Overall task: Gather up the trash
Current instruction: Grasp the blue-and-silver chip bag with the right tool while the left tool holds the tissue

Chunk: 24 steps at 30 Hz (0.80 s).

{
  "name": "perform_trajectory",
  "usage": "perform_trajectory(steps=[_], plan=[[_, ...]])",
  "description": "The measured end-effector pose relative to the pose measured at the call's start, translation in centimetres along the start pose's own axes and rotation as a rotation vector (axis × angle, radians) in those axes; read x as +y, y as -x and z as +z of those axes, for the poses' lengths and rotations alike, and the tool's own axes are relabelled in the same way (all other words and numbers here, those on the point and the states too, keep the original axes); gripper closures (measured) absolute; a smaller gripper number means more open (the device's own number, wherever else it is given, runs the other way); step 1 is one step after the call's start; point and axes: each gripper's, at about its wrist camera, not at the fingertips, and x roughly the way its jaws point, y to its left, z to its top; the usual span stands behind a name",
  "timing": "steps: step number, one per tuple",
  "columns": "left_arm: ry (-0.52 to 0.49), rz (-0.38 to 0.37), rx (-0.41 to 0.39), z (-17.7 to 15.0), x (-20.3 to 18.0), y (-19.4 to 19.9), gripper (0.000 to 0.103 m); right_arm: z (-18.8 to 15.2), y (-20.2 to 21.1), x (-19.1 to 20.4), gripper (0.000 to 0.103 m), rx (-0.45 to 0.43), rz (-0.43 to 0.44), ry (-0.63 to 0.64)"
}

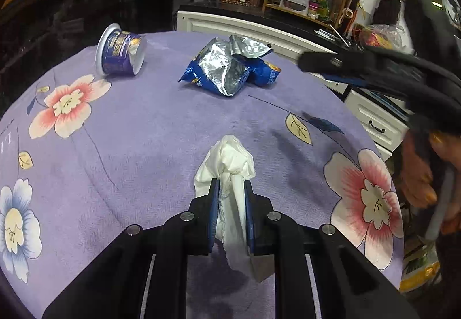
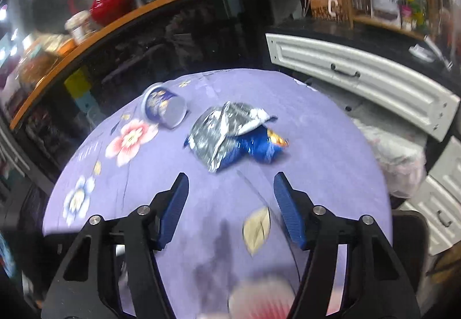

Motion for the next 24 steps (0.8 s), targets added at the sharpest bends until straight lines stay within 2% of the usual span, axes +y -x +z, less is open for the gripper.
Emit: perform_trajectory(steps=[3, 6, 9, 11, 13, 14, 18, 19, 24], plan=[[-0.004, -0.003, 0.007, -0.1, -0.1, -0.1, 0.087, 1.9, -3.3, -0.9, 0.044, 0.002, -0.045, -0.044], [-0.009, -0.011, 0.009, -0.1, -0.3, -0.2, 0.087, 3.3, -4.7, -1.5, 0.045, -0.014, -0.033, -0.077], [-0.018, -0.009, 0.016, -0.2, -0.4, -0.5, 0.087, 4.0, -5.9, -2.0, 0.047, -0.009, -0.095, -0.093], [-0.025, -0.006, 0.018, -0.2, -0.5, -0.6, 0.087, 4.3, -6.6, -2.4, 0.051, -0.001, -0.092, -0.116], [-0.024, -0.007, 0.017, -0.1, -0.5, -0.6, 0.087, 4.4, -7.2, -2.7, 0.067, 0.017, -0.065, -0.133], [-0.022, -0.009, 0.017, -0.1, -0.4, -0.7, 0.087, 4.4, -7.7, -2.7, 0.07, 0.026, -0.063, -0.135], [-0.021, -0.013, 0.022, -0.1, -0.3, -0.9, 0.087, 4.2, -8.3, -2.7, 0.099, 0.028, -0.057, -0.149], [-0.023, -0.012, 0.022, -0.1, -0.3, -1.0, 0.087, 4.1, -8.2, -2.8, 0.102, 0.022, -0.045, -0.16], [-0.023, -0.011, 0.02, -0.1, -0.3, -1.0, 0.087, 3.1, -6.2, -2.8, 0.102, -0.014, -0.037, -0.169]])
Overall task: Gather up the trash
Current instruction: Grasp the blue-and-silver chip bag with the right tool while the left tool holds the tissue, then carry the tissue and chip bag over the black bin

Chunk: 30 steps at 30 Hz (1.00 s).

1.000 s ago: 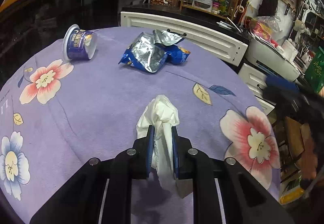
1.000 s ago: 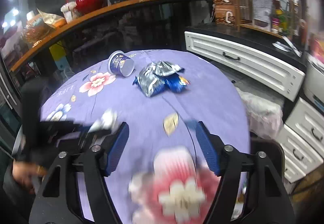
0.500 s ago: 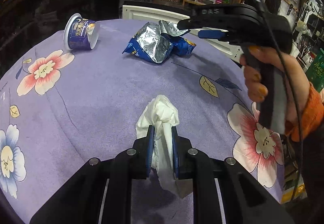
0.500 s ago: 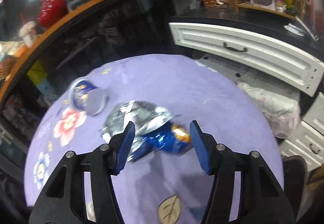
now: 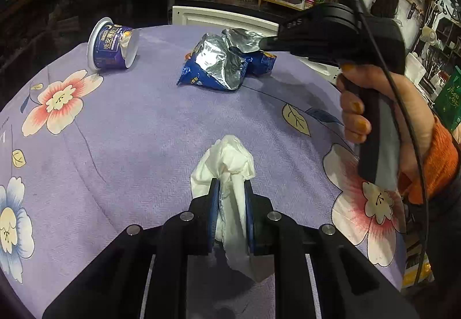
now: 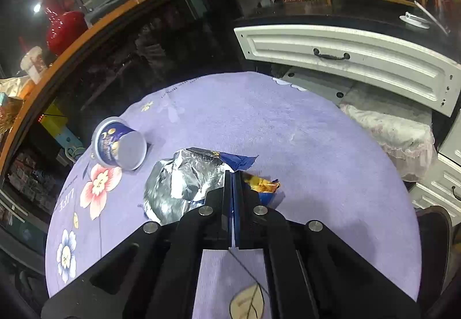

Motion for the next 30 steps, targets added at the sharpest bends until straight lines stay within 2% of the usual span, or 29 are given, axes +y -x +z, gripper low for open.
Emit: perform_trajectory(steps=[4, 12, 19, 23, 30], plan=[[0.0, 0.001, -0.003, 0.0, 0.0, 0.0, 0.087, -1.2, 2.7, -0.1, 0.102, -0.021, 0.027, 0.022], [-0.026, -0.013, -0.015, -0.1, -0.7, 0.2, 0.087, -3.8, 11.2, -1.1, 0.102, -0.12, 0.045, 0.067], [-0.093, -0.039, -0.036, -0.7, -2.7, 0.7, 0.087, -6.6, 18.0, -3.9, 0.102, -0.166, 0.001, 0.067], [-0.12, -0.059, -0.069, -0.8, -3.9, 1.3, 0.087, -8.4, 21.9, -6.3, 0.102, -0.195, -0.049, 0.059], [-0.158, -0.069, -0.078, -0.6, -6.6, 1.9, 0.087, -11.3, 27.2, -9.8, 0.102, -0.223, -0.136, 0.061]])
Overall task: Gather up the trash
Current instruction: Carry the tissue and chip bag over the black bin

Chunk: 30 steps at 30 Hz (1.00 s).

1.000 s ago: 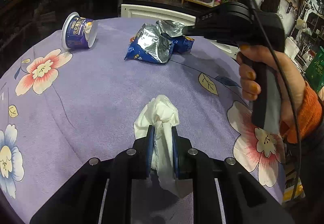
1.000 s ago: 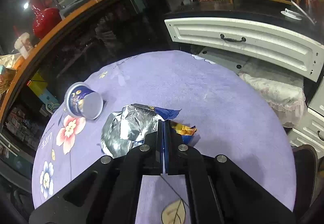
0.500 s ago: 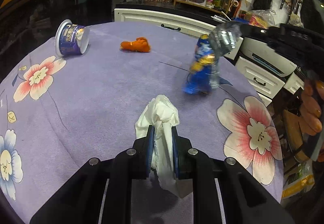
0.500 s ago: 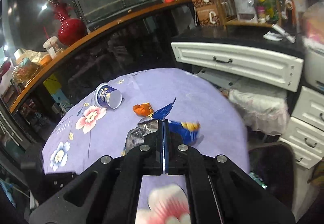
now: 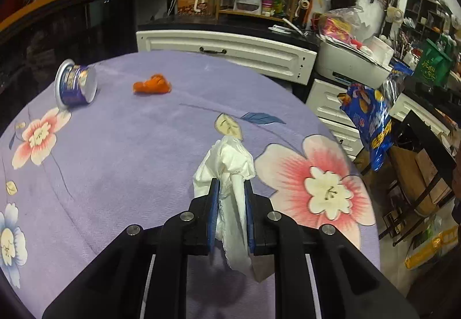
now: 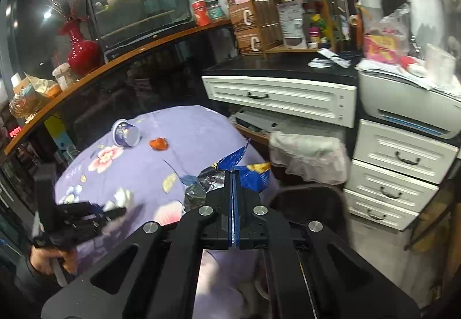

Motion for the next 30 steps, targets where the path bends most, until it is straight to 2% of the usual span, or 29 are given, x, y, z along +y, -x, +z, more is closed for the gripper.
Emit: perform_trajectory(steps=[5, 10, 24, 26, 30], plan=[[-0.036, -0.033, -0.029, 1.0, -2.9, 1.4, 0.087, -1.6, 1.2, -2.7, 0.102, 0.01, -0.044, -0.02], [-0.087, -0.065, -0.05, 1.6, -6.4, 2.3, 0.087, -3.7, -0.1, -4.9, 0.102, 0.05, -0.083, -0.055], [-0.145, -0.131, -0.031, 1.9, -12.4, 1.3, 0.087, -11.3, -9.8, -10.4, 0.102, 0.233, -0.18, -0.156], [-0.151, -0.146, -0.019, 1.9, -13.1, 0.8, 0.087, -12.4, -11.1, -11.2, 0.102, 0.258, -0.215, -0.166], [-0.159, -0.17, 0.009, 1.8, -14.5, -0.3, 0.087, -14.1, -12.7, -12.1, 0.101, 0.317, -0.232, -0.192]])
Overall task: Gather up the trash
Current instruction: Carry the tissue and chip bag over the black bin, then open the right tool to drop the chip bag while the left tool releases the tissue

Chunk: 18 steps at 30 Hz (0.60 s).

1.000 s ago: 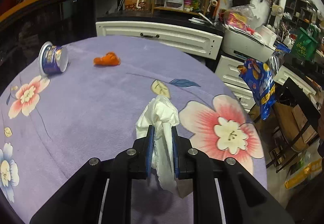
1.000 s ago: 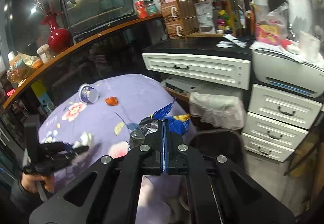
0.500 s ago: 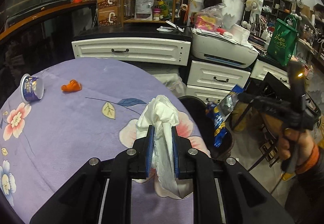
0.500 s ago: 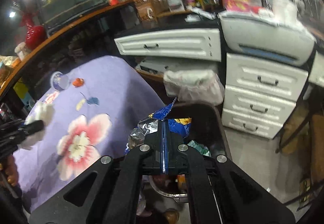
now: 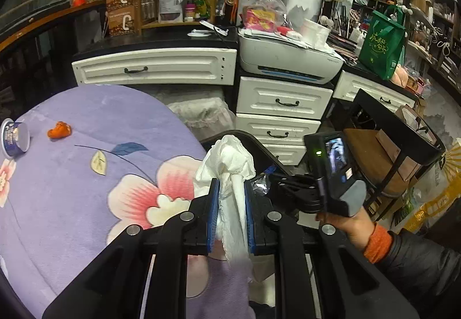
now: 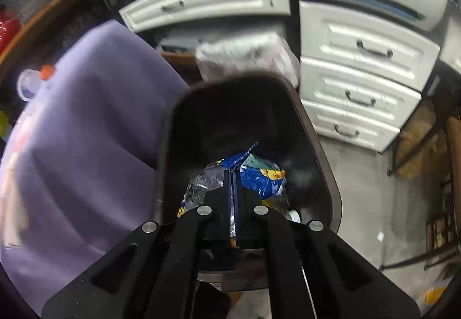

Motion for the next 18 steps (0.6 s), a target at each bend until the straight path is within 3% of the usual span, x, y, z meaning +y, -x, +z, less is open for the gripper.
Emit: perform_trajectory(steps=[5, 8, 10, 11, 12, 18], plan=[[-0.01, -0.035, 0.04, -0.1, -1.7, -2.0, 0.087, -1.1, -0.6, -0.6, 0.1, 0.026, 0.018, -0.008], [-0.012, -0.052, 0.063, -0.2, -2.5, -3.0, 0.087, -1.5, -1.0, -1.4, 0.089, 0.054, 0.023, -0.026], [-0.013, -0.062, 0.077, -0.2, -3.1, -3.8, 0.087, -1.7, -0.9, -1.7, 0.069, 0.049, 0.016, -0.028], [-0.016, -0.061, 0.081, -0.2, -3.4, -4.1, 0.087, -1.8, -0.7, -1.8, 0.049, 0.035, 0.003, -0.023], [-0.019, -0.061, 0.085, -0.2, -3.6, -4.4, 0.087, -1.9, -0.5, -1.9, 0.044, 0.02, -0.007, -0.02], [-0.029, -0.063, 0.122, 0.0, -5.0, -6.5, 0.087, -2.6, 1.7, -3.0, 0.044, -0.023, -0.045, -0.02]])
